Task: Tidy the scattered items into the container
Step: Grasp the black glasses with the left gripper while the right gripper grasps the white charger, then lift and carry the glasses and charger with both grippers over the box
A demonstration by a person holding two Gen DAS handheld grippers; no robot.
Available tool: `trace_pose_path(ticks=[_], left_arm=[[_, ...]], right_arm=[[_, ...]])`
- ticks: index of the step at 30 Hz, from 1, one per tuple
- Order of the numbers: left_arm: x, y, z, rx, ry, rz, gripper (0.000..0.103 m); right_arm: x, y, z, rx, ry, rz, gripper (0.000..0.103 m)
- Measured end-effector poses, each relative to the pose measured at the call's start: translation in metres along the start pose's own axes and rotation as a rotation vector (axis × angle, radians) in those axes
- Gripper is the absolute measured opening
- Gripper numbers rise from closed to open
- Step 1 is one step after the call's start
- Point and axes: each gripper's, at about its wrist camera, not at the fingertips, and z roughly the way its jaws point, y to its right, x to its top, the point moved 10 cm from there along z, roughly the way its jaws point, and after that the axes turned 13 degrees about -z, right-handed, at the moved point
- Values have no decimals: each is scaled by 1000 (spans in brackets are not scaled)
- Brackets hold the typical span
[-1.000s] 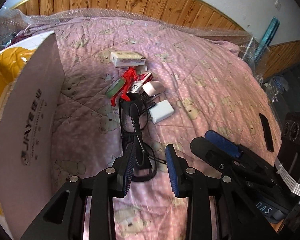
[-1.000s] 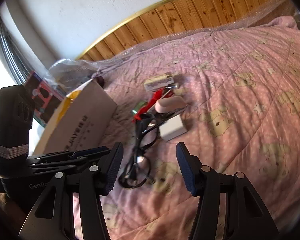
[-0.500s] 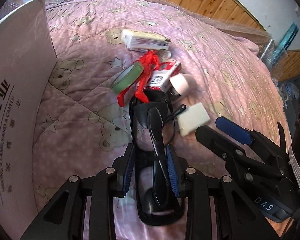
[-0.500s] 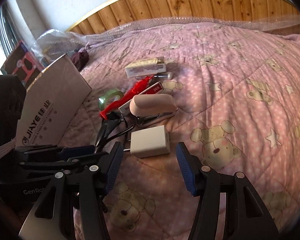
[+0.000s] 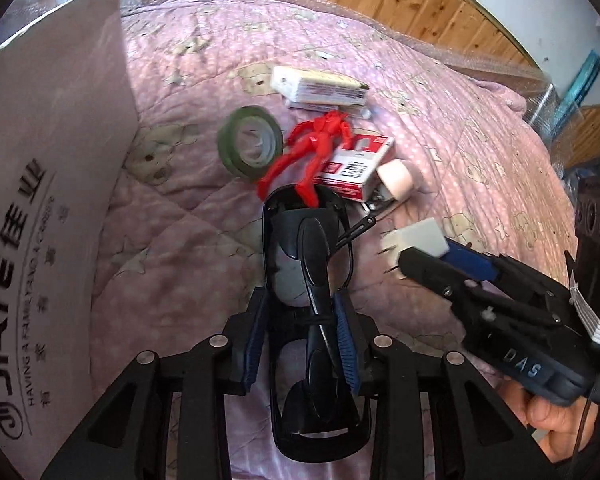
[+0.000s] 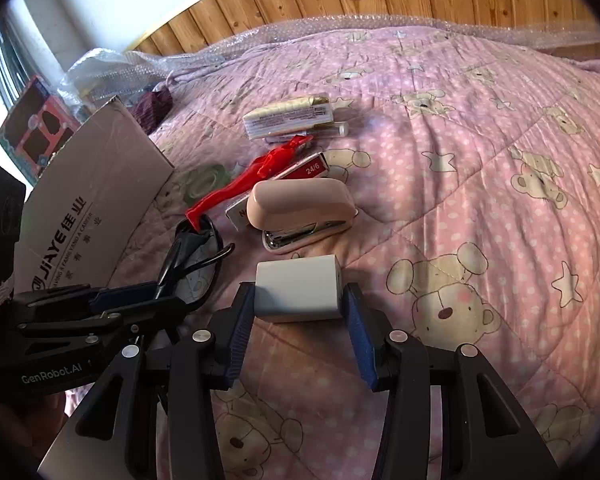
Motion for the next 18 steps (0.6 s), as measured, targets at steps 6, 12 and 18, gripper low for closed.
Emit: trace_pose_path(ticks=[6,12,18], left_arm=[[2,6,5,-1,-2,33,35],[-7,8,-10,-24,2,66,19],[-23,6,-24,-47,-5,60,15]], right_arm=[[1,3,-2,-11,5,25,47],[-11,0,-18,-23,3,57,47],[-24,-17,-36,-18,7,69,47]])
